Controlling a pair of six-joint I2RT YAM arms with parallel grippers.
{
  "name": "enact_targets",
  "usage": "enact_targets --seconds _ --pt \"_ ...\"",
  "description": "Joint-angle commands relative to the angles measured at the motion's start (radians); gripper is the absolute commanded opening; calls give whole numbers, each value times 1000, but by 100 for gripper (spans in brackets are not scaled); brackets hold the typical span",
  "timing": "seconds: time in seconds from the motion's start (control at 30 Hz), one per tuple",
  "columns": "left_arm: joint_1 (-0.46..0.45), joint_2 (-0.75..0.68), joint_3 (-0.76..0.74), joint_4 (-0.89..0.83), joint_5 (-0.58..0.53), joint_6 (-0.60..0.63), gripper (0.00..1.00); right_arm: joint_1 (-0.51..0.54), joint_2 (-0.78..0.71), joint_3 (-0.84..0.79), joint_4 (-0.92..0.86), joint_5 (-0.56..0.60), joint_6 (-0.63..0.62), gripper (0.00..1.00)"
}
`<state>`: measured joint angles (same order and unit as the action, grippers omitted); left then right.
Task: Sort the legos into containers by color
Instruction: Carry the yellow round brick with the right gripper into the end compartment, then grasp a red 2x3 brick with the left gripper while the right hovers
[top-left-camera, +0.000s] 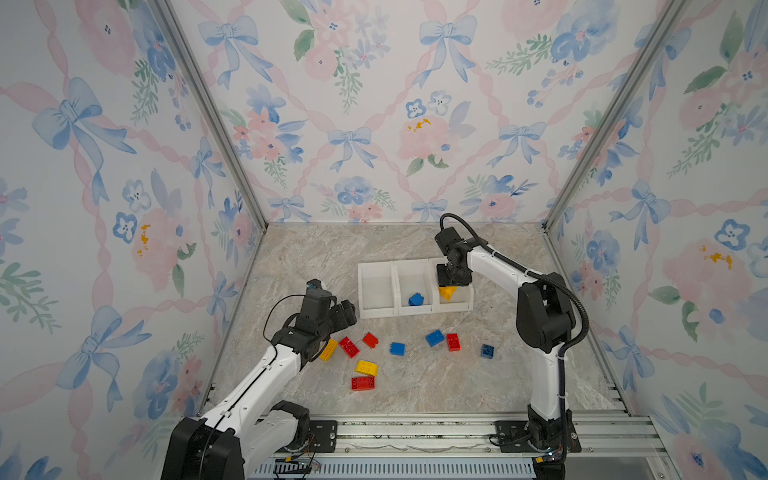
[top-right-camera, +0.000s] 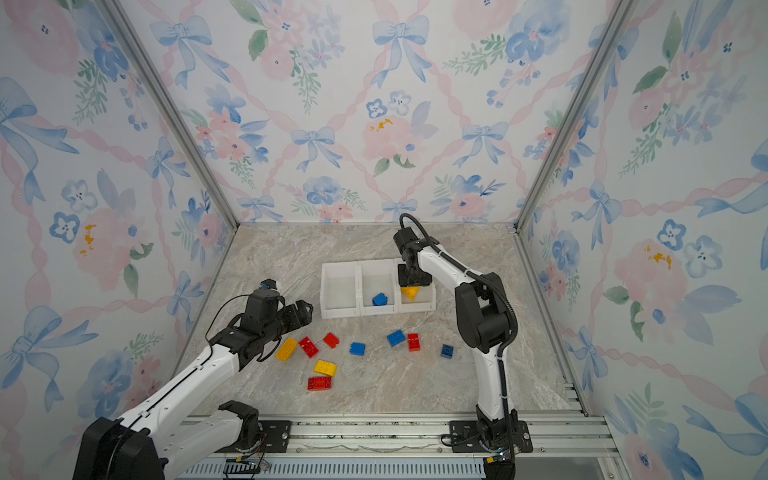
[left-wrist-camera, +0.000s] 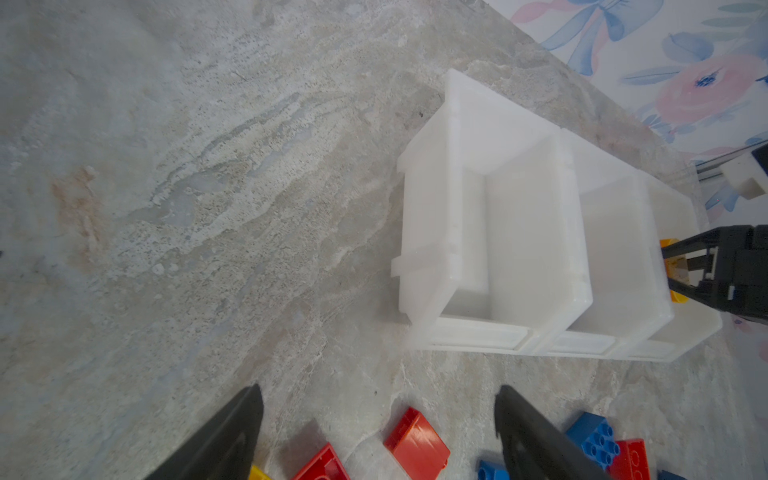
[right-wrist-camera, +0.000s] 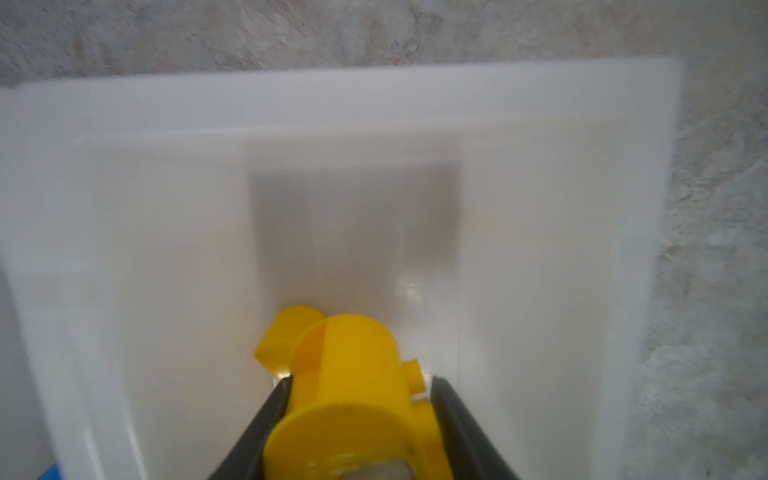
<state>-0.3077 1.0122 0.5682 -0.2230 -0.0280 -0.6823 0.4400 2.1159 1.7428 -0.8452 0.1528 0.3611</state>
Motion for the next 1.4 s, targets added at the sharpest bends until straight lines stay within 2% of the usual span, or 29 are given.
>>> enact_targets --seconds 0.0,0.13,0.67,1.03,1.37 --pt "5 -21 -17 3 4 -10 89 -17 12 40 -21 28 -36 34" --pt "5 -25 -16 4 6 -12 89 -26 19 44 -30 27 -48 38" --pt "4 -40 -30 2 25 -2 90 -7 -1 47 -29 17 -32 63" --pt "5 -44 -32 -22 23 -10 89 10 -72 28 -36 15 3 64" --pt "-1 -7 24 -182 -13 -41 84 23 -195 -75 -45 -13 31 70"
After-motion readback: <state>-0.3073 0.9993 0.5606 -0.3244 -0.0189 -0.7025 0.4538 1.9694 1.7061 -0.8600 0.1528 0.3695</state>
